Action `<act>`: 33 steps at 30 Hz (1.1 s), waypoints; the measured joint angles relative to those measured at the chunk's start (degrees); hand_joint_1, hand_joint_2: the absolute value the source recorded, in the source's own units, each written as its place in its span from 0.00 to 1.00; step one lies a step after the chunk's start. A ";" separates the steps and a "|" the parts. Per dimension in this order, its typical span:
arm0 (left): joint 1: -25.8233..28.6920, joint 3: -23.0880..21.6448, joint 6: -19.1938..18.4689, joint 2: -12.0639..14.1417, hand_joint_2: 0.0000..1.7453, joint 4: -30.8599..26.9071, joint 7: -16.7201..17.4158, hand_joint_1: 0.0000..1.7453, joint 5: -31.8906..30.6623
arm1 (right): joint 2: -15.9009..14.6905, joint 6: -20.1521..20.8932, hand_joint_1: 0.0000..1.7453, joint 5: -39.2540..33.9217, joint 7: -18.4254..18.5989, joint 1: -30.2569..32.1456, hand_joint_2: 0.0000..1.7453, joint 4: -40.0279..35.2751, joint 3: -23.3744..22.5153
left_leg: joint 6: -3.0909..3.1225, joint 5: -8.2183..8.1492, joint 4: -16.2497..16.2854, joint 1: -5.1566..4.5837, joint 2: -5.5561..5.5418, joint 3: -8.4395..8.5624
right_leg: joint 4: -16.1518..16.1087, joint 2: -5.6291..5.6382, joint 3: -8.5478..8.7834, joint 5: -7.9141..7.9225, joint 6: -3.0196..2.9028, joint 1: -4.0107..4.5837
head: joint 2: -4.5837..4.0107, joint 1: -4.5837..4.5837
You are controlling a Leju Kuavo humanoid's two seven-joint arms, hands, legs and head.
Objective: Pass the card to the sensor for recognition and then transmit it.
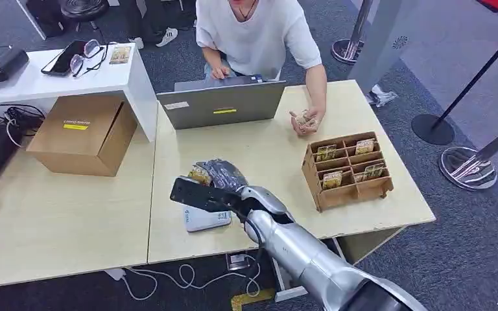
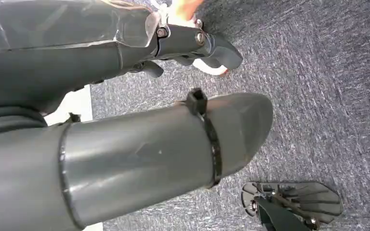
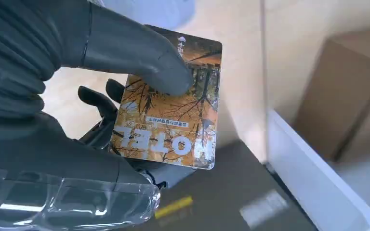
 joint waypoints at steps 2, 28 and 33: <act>0.25 -0.02 0.02 0.15 0.00 0.00 -0.30 0.00 0.15 | -0.92 -0.90 1.00 0.24 -0.04 0.10 1.00 -3.85 -0.77 | 0.00 0.00 0.00 -0.01 0.00 0.00 | 0.00 0.00 0.00 0.00 0.00 0.00 | 0.00 0.00; 0.56 -0.33 0.37 1.07 0.00 0.00 -1.57 0.00 -1.53 | -9.13 -32.37 1.00 44.05 1.27 -8.80 1.00 -11.59 -6.53 | 0.00 0.00 0.01 0.00 -0.01 0.01 | 0.00 -0.01 0.02 0.02 0.00 -0.01 | 0.00 -0.02; 0.52 -0.43 0.35 1.42 0.00 0.00 -1.35 0.00 -1.77 | -8.96 -33.00 1.00 48.28 3.30 -14.44 1.00 -3.10 -5.35 | 0.00 0.01 0.01 0.01 -0.01 -0.01 | 0.00 -0.03 0.03 0.02 -0.01 -0.01 | 0.00 0.00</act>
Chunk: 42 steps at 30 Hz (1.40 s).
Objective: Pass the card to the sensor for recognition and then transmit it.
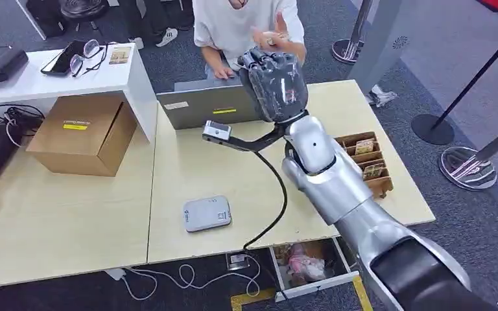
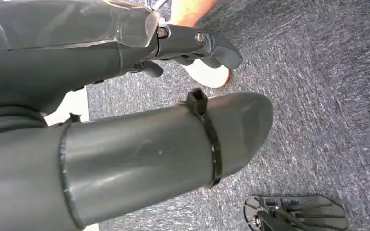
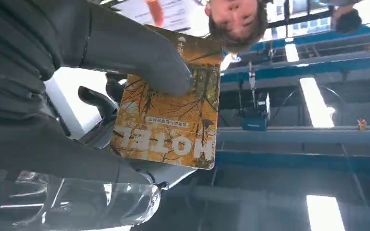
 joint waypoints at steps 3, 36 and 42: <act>-0.02 0.00 0.02 0.09 0.00 0.00 -0.02 0.00 -0.04 | 0.59 0.11 1.00 2.05 1.37 -2.92 1.00 4.22 1.26 | 0.00 0.00 0.00 0.00 0.00 0.00 | 0.01 0.00 0.00 0.00 0.00 0.00 | 0.00 -0.02; 0.00 0.00 0.02 0.37 0.00 0.00 -0.63 0.00 0.22 | 4.44 4.02 0.91 8.13 5.69 -11.60 1.00 20.10 8.79 | 0.00 0.00 0.01 0.00 -0.01 0.00 | 0.00 -0.01 0.00 0.00 0.00 0.00 | 0.00 0.00; 0.00 0.00 0.02 0.44 0.00 0.00 -0.59 0.00 0.31 | 4.59 4.79 0.00 8.05 6.06 -11.67 1.00 21.12 9.14 | 0.00 0.00 0.01 0.00 0.00 0.00 | 0.00 -0.01 0.00 0.00 0.00 0.00 | 0.00 0.00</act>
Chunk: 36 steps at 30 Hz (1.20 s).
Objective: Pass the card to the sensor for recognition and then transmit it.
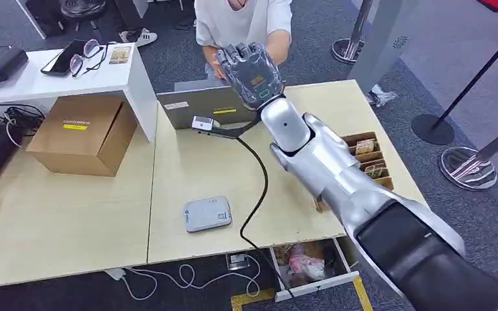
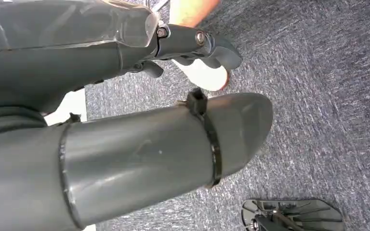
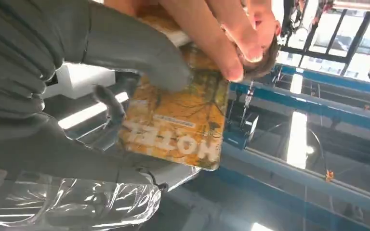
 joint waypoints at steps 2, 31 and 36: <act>-0.01 0.00 0.00 0.02 0.00 0.00 0.09 0.00 0.07 | 0.19 0.44 0.00 -0.04 0.13 -0.05 1.00 0.28 0.06 | 0.00 0.00 0.00 0.00 0.00 0.00 | 0.00 0.00 0.00 0.00 0.00 0.00 | 0.00 0.00; -0.02 0.04 0.87 -0.13 0.00 0.07 0.68 0.00 0.81 | 0.59 -5.51 0.00 -20.35 -11.81 3.50 0.00 -4.44 -7.50 | 0.00 0.00 0.00 0.00 0.00 0.03 | 0.00 0.02 -0.01 0.00 0.00 0.00 | 0.00 0.00; 0.01 0.37 0.87 -0.22 0.00 0.07 0.68 0.00 1.42 | -0.61 -4.28 0.00 -25.91 -14.36 7.04 0.00 -10.54 -8.59 | 0.00 0.00 0.00 -0.01 0.00 0.02 | -0.01 0.02 -0.01 -0.01 0.01 0.00 | 0.00 0.00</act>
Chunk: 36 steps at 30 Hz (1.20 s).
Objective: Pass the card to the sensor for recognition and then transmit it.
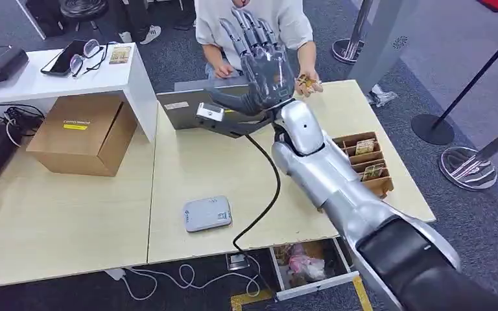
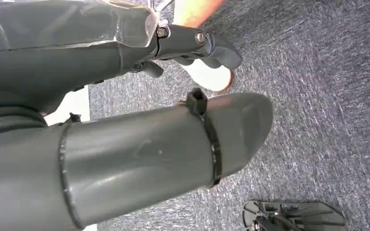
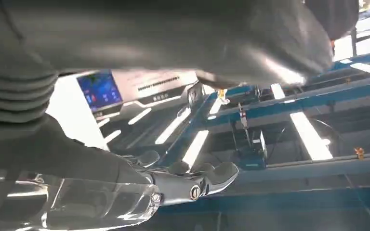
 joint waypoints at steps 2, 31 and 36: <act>0.01 0.28 0.09 -0.02 0.00 0.00 0.00 0.00 0.37 | -0.61 0.33 0.00 -2.14 -0.37 1.34 0.00 -2.54 -0.02 | 0.00 0.00 0.00 0.00 0.00 0.00 | -0.01 0.00 0.00 0.00 0.00 0.00 | 0.00 0.00; 0.29 3.43 1.01 -0.66 0.00 0.00 -1.07 0.00 2.16 | -17.25 2.73 0.00 7.37 8.15 22.44 0.00 -24.08 -2.14 | 0.03 -0.06 0.00 -0.01 -0.03 -0.03 | -0.04 -0.05 0.00 -0.01 0.01 -0.01 | 0.00 -0.02; 0.34 3.47 0.98 -0.68 0.00 0.00 -1.07 0.00 2.21 | -18.84 4.26 0.00 8.38 9.38 23.52 0.00 -24.10 -3.52 | 0.04 -0.06 0.00 -0.01 -0.03 -0.03 | -0.05 -0.06 0.00 -0.01 0.01 -0.01 | 0.00 0.00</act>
